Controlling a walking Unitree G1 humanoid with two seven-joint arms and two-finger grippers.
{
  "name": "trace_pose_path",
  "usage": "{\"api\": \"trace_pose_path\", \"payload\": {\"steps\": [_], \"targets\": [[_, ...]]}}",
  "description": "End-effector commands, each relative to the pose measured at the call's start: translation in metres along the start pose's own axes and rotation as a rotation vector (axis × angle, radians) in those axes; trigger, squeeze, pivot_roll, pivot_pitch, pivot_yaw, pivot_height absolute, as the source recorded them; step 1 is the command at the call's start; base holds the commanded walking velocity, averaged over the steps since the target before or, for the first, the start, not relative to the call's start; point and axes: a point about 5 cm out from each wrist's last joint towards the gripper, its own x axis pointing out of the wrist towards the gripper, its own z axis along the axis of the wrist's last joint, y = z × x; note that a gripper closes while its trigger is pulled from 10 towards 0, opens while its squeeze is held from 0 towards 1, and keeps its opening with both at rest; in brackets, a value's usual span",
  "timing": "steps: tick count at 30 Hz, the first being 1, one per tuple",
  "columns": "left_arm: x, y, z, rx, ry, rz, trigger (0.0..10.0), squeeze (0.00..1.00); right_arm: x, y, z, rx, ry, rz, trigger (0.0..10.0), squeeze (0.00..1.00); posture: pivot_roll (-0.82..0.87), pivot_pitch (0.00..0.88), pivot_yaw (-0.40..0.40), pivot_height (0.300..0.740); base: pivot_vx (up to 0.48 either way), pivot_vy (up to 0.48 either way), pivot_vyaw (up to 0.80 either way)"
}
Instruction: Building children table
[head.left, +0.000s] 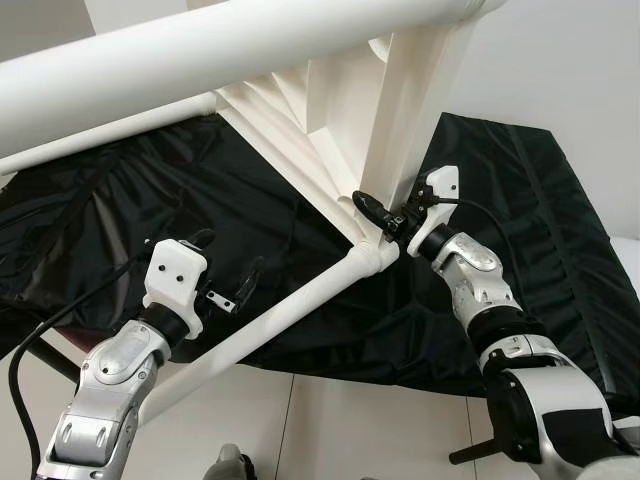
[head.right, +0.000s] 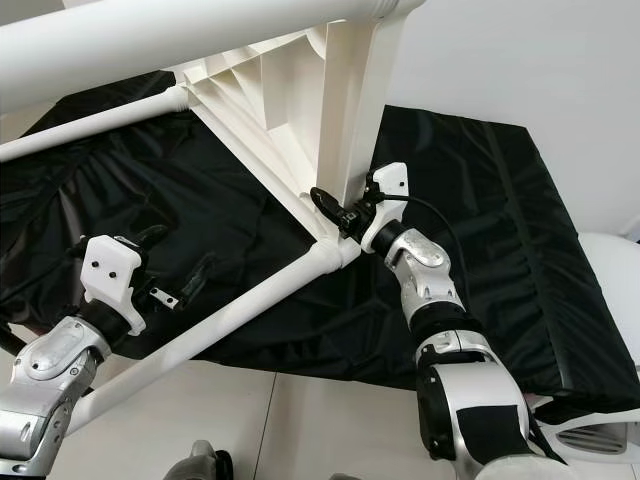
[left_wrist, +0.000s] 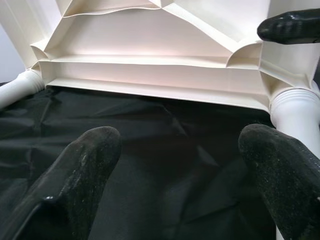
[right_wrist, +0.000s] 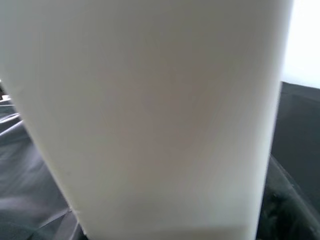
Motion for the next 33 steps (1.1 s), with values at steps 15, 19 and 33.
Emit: {"api": "trace_pose_path", "payload": {"steps": [15,19,33], "targets": [[0.016,-0.003,0.001,0.001,-0.002,-0.106,10.0,0.00,-0.084,-0.020,-0.001,-0.124,-0.093,-0.379,0.0,0.00,0.00,0.113,0.025,0.740,0.000,0.000,0.00],[0.022,-0.004,0.001,-0.001,-0.003,-0.136,10.0,0.00,-0.116,-0.022,-0.003,-0.149,-0.099,-0.565,0.0,0.00,-0.03,0.115,0.052,0.740,0.000,0.000,0.00],[0.032,-0.008,0.002,-0.008,-0.015,-0.200,10.0,0.00,-0.176,-0.008,-0.002,-0.260,-0.077,-1.012,0.0,0.00,-0.07,0.122,0.068,0.740,0.000,0.000,0.00]]}}
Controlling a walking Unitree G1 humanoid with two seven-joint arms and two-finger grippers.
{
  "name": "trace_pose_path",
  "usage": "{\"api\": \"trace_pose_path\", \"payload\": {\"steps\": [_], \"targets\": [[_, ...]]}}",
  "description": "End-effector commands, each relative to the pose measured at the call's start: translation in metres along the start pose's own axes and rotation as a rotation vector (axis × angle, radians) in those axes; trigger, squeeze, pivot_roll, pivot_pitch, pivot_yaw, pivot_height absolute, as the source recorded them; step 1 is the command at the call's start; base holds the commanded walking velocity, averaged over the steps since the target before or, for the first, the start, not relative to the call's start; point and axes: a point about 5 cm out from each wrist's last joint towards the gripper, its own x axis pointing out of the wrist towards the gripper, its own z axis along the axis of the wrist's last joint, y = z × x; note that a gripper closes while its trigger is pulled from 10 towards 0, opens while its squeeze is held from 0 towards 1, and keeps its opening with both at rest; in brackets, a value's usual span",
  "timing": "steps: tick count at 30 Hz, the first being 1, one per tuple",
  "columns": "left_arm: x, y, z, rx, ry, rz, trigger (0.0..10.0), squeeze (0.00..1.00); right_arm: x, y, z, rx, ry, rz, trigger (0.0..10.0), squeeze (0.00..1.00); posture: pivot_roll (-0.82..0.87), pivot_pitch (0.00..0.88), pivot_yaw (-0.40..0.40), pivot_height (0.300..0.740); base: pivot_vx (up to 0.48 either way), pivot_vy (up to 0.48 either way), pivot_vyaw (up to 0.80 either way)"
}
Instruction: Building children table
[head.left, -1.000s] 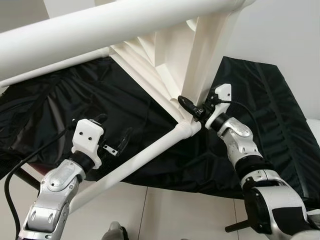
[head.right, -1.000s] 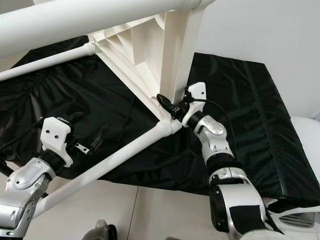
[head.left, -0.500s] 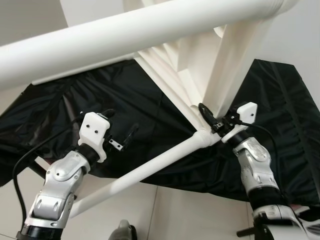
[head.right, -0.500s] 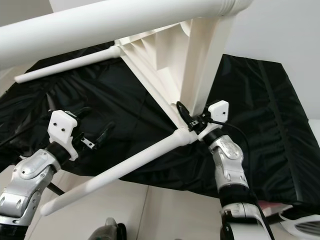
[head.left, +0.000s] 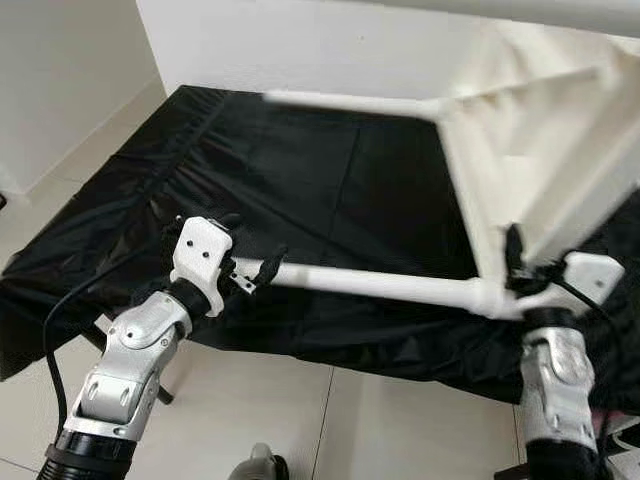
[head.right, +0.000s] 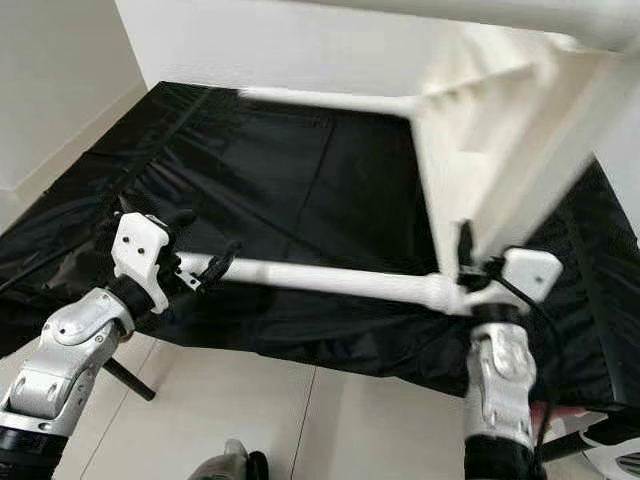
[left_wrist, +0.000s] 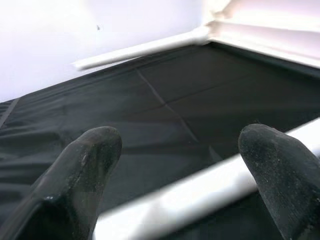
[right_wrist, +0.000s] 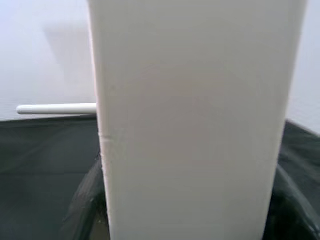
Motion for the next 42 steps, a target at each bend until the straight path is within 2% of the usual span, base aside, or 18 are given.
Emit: {"api": "trace_pose_path", "payload": {"steps": [1,5,6,7,14,15,16,18,20,23,31,32,33,36,37,38,42], "targets": [[0.001,-0.005,-0.001,0.006,-0.002,-0.094,10.0,0.00,-0.015,-0.006,-0.009,-0.048,0.070,-0.044,0.0,0.00,-0.07,0.122,0.068,0.740,0.000,0.000,0.00],[0.001,-0.005,-0.001,0.005,-0.003,-0.092,10.0,0.00,-0.019,0.004,-0.009,-0.046,0.082,-0.003,0.0,0.00,-0.07,0.122,0.068,0.740,0.000,0.000,0.00],[0.003,-0.005,-0.001,0.004,-0.006,-0.091,10.0,0.00,-0.018,0.015,-0.011,-0.018,0.096,0.056,0.0,0.00,-0.07,0.122,0.064,0.740,0.000,0.000,0.00],[0.003,-0.006,-0.001,0.003,-0.007,-0.091,10.0,0.00,-0.018,0.018,-0.012,-0.006,0.103,0.063,0.0,0.00,-0.07,0.121,0.061,0.740,0.000,0.000,0.00],[0.002,-0.005,-0.001,0.003,-0.006,-0.071,10.0,0.00,-0.011,0.023,-0.011,0.002,0.106,0.105,0.0,0.00,-0.06,0.120,0.050,0.740,0.000,0.000,0.00],[0.002,-0.004,-0.002,0.004,-0.005,-0.065,10.0,0.00,-0.009,0.030,-0.010,0.016,0.103,0.149,0.0,0.00,-0.06,0.119,0.044,0.740,0.000,0.000,0.00],[0.002,-0.004,-0.002,0.004,-0.005,-0.065,10.0,0.00,-0.009,0.030,-0.010,0.016,0.103,0.149,0.0,0.00,-0.06,0.119,0.044,0.740,0.000,0.000,0.00],[0.001,-0.004,-0.002,0.006,-0.004,-0.056,10.0,0.00,-0.007,0.043,-0.007,0.039,0.098,0.220,0.0,0.00,-0.06,0.118,0.036,0.740,0.000,0.000,0.00],[0.001,-0.004,-0.002,0.005,-0.009,-0.044,10.0,0.00,-0.009,0.063,-0.005,0.085,0.102,0.338,0.0,0.00,-0.05,0.116,0.025,0.740,0.000,0.000,0.00],[0.001,-0.004,-0.001,0.004,-0.013,-0.035,10.0,0.00,-0.012,0.076,-0.004,0.104,0.103,0.412,0.0,0.00,-0.05,0.115,0.020,0.740,0.000,0.000,0.00],[0.000,-0.005,-0.003,0.000,-0.012,-0.028,10.0,0.00,-0.013,0.078,-0.006,0.083,0.122,0.445,0.0,0.00,-0.05,0.111,0.014,0.740,0.000,0.000,0.00],[0.000,-0.005,-0.003,0.000,-0.012,-0.028,10.0,0.00,-0.012,0.076,-0.008,0.070,0.131,0.433,6.6,0.00,-0.06,0.110,0.014,0.740,0.000,0.000,0.00],[0.001,-0.005,-0.003,0.000,-0.013,-0.030,10.0,0.00,-0.012,0.074,-0.009,0.066,0.137,0.423,10.0,0.00,-0.06,0.109,0.016,0.740,0.000,0.000,0.00],[0.002,-0.005,-0.004,0.000,-0.013,-0.032,10.0,0.00,-0.010,0.069,-0.011,0.063,0.151,0.397,10.0,0.00,-0.06,0.108,0.017,0.740,0.000,0.000,0.00],[0.002,-0.005,-0.004,0.000,-0.013,-0.035,10.0,0.00,-0.010,0.065,-0.011,0.072,0.155,0.379,10.0,0.62,-0.06,0.108,0.017,0.740,0.000,0.000,0.00],[0.002,-0.005,-0.004,0.001,-0.012,-0.035,10.0,0.00,-0.009,0.063,-0.012,0.080,0.158,0.365,10.0,1.00,-0.06,0.108,0.017,0.740,0.000,0.000,0.00],[0.002,-0.005,-0.004,0.003,-0.010,-0.037,10.0,0.00,-0.009,0.060,-0.010,0.073,0.146,0.346,10.0,1.00,-0.06,0.107,0.019,0.740,0.000,0.000,0.00]]}}
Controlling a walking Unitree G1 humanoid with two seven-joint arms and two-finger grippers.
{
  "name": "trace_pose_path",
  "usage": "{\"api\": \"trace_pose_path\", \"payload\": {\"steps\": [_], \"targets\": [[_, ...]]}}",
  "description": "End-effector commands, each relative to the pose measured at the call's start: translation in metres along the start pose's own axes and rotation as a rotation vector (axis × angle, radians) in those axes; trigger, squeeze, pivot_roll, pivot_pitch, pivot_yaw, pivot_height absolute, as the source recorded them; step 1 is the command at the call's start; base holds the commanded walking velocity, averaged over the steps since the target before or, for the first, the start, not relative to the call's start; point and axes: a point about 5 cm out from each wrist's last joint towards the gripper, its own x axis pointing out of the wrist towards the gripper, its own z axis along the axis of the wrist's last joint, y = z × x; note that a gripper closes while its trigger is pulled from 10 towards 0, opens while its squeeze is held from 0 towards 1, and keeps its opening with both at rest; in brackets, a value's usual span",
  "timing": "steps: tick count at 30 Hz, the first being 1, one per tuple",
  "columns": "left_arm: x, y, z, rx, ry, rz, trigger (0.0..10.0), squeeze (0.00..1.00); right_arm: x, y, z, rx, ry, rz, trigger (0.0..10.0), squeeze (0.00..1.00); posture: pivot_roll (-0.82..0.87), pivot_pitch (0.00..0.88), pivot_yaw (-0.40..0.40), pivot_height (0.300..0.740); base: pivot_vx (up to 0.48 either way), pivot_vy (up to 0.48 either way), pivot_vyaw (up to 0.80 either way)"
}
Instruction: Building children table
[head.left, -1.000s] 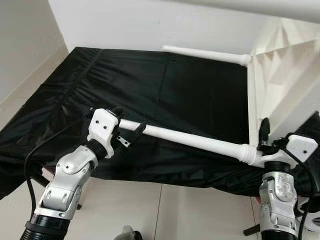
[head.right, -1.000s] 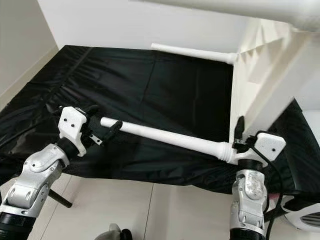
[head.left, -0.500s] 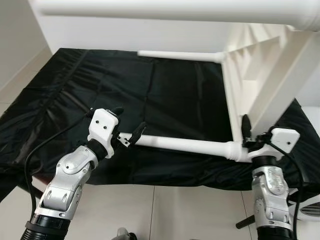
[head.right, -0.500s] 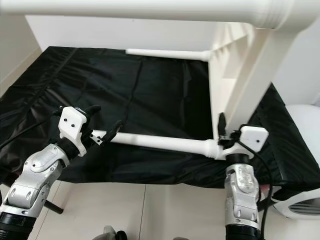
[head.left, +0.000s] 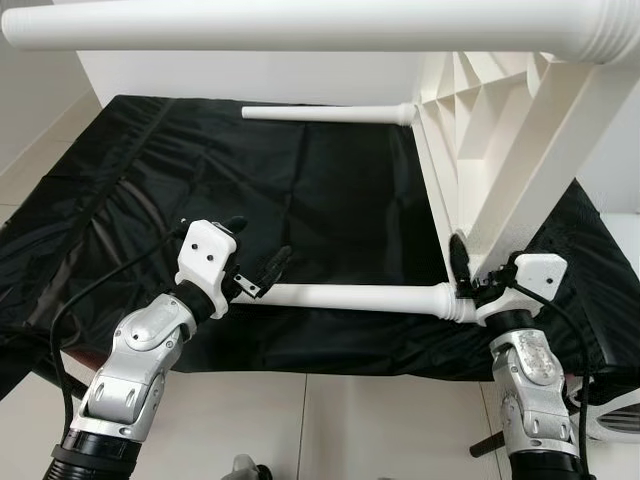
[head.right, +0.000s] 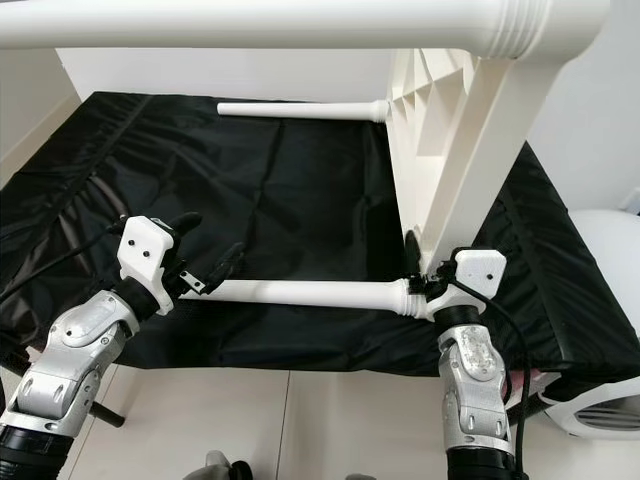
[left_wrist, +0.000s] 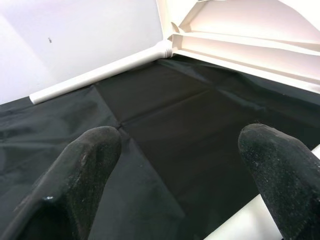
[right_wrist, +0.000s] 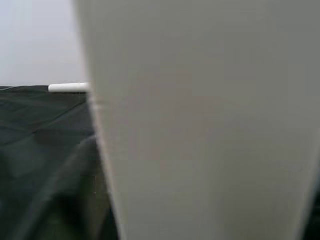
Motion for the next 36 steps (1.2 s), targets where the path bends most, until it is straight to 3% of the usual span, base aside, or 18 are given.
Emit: {"api": "trace_pose_path", "payload": {"steps": [1,8,13,14,21,27,31,36], "targets": [[0.000,-0.001,-0.001,0.011,0.002,-0.030,10.0,0.00,-0.003,0.005,-0.006,0.030,0.032,0.024,10.0,1.00,-0.06,0.104,0.019,0.740,0.000,0.000,0.00],[0.000,0.001,0.000,0.006,-0.003,-0.032,10.0,0.00,-0.009,0.013,0.001,0.040,-0.004,0.049,10.0,1.00,-0.06,0.101,0.022,0.740,0.000,0.000,0.00],[0.002,0.003,0.002,-0.005,-0.019,-0.039,10.0,0.00,-0.015,0.015,0.009,-0.010,-0.048,0.001,10.0,1.00,-0.07,0.100,0.033,0.740,0.000,0.000,0.00],[0.002,0.004,0.002,-0.007,-0.021,-0.038,10.0,0.00,-0.019,0.016,0.010,-0.018,-0.056,-0.006,10.0,0.00,-0.07,0.102,0.037,0.740,0.000,0.000,0.00],[0.005,0.006,0.003,-0.015,-0.027,-0.052,10.0,0.00,-0.040,0.022,0.013,-0.090,-0.076,-0.050,10.0,0.00,-0.10,0.111,0.064,0.740,0.000,0.000,0.00],[0.008,0.006,0.004,-0.016,-0.028,-0.069,10.0,0.00,-0.048,0.024,0.019,-0.101,-0.087,-0.094,10.0,0.00,-0.11,0.113,0.083,0.740,0.000,0.000,0.00],[0.009,0.006,0.004,-0.016,-0.029,-0.077,10.0,0.00,-0.052,0.029,0.021,-0.101,-0.093,-0.082,10.0,0.00,-0.12,0.115,0.087,0.740,0.000,0.000,0.00],[0.012,0.007,0.005,-0.014,-0.035,-0.091,10.0,0.00,-0.070,0.038,0.022,-0.160,-0.090,-0.060,10.0,0.00,-0.13,0.119,0.101,0.740,0.000,0.000,0.00]]}}
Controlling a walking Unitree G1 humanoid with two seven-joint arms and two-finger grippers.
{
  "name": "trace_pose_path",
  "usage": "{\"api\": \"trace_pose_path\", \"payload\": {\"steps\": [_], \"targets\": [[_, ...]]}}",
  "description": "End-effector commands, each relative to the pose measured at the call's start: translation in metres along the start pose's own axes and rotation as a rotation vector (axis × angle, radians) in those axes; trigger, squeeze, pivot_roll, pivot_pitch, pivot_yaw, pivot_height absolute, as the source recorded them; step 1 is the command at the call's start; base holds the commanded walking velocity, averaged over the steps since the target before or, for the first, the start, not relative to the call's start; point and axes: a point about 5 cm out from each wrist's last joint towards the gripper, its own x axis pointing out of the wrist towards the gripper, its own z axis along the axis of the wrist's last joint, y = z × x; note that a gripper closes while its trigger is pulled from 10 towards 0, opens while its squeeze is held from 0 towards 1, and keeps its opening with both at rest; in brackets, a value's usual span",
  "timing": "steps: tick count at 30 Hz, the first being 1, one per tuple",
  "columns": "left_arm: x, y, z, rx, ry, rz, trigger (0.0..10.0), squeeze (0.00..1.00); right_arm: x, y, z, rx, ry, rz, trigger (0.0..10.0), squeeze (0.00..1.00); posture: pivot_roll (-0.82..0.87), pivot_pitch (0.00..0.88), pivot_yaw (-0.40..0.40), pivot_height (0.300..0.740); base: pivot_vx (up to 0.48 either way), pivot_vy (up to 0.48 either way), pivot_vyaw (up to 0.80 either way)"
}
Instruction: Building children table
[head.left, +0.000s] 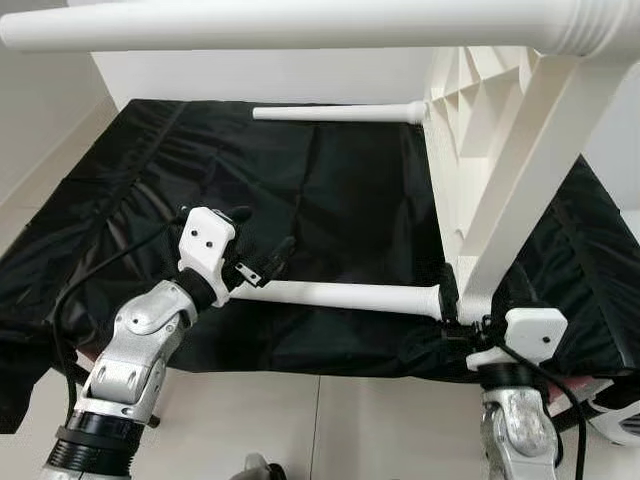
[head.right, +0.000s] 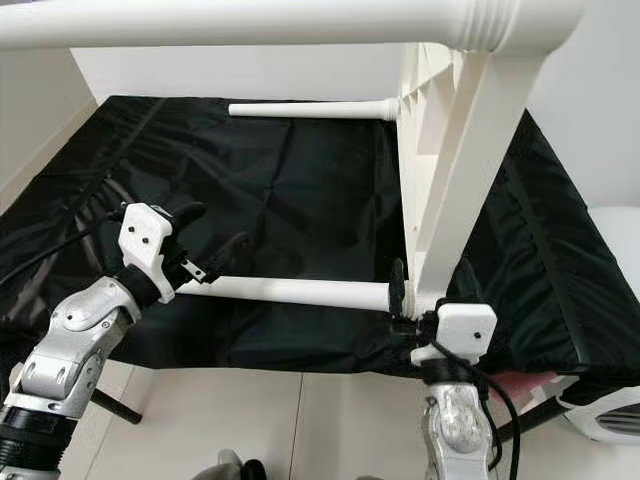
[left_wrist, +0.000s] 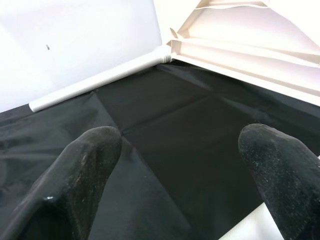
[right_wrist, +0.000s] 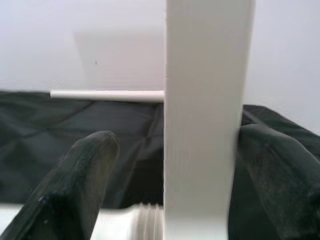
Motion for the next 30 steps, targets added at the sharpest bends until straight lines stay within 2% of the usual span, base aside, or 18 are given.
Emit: {"api": "trace_pose_path", "payload": {"steps": [1,3,6,7,10,12,14,16,20,30], "targets": [[0.001,-0.001,0.000,0.006,-0.002,-0.053,10.0,0.00,-0.008,0.006,0.002,-0.017,-0.008,0.029,10.0,0.00,-0.13,0.121,0.103,0.740,0.000,0.000,0.00],[0.002,0.000,0.000,0.005,-0.003,-0.062,10.0,0.00,-0.020,0.007,0.000,-0.048,0.007,0.045,10.0,0.00,-0.14,0.123,0.107,0.740,0.000,0.000,0.00],[0.002,0.000,0.000,0.004,-0.004,-0.068,10.0,0.00,-0.025,0.004,-0.001,-0.072,0.014,0.039,10.0,0.00,-0.14,0.124,0.110,0.740,0.000,0.000,0.00],[0.003,0.001,0.000,0.006,-0.004,-0.069,10.0,0.00,-0.031,-0.004,-0.003,-0.096,0.035,-0.007,10.0,0.00,-0.15,0.125,0.111,0.740,0.000,0.000,0.00],[0.004,0.001,-0.001,0.007,-0.005,-0.069,10.0,0.00,-0.035,-0.009,-0.004,-0.115,0.050,-0.033,10.0,0.00,-0.15,0.126,0.111,0.740,0.000,0.000,0.00],[0.004,0.002,-0.001,0.007,-0.007,-0.068,10.0,0.00,-0.040,-0.027,-0.008,-0.142,0.083,-0.123,10.0,0.00,-0.15,0.127,0.113,0.740,0.000,0.000,0.00],[0.004,0.002,-0.001,0.007,-0.007,-0.068,10.0,0.00,-0.040,-0.027,-0.008,-0.142,0.083,-0.123,10.0,0.00,-0.15,0.127,0.113,0.740,0.000,0.000,0.00],[0.005,0.001,-0.001,0.006,-0.007,-0.070,10.0,0.00,-0.039,-0.042,-0.011,-0.149,0.096,-0.193,10.0,0.00,-0.15,0.129,0.118,0.740,0.000,0.000,0.00],[0.006,0.001,-0.001,0.005,-0.011,-0.078,10.0,0.00,-0.034,-0.055,-0.014,-0.189,0.091,-0.220,10.0,0.00,-0.15,0.130,0.117,0.740,0.000,0.000,0.00],[0.003,0.000,0.000,0.009,-0.018,-0.072,10.0,0.00,-0.023,-0.051,-0.013,-0.172,0.069,-0.189,10.0,0.00,-0.13,0.136,0.093,0.740,0.000,0.000,0.00]]}}
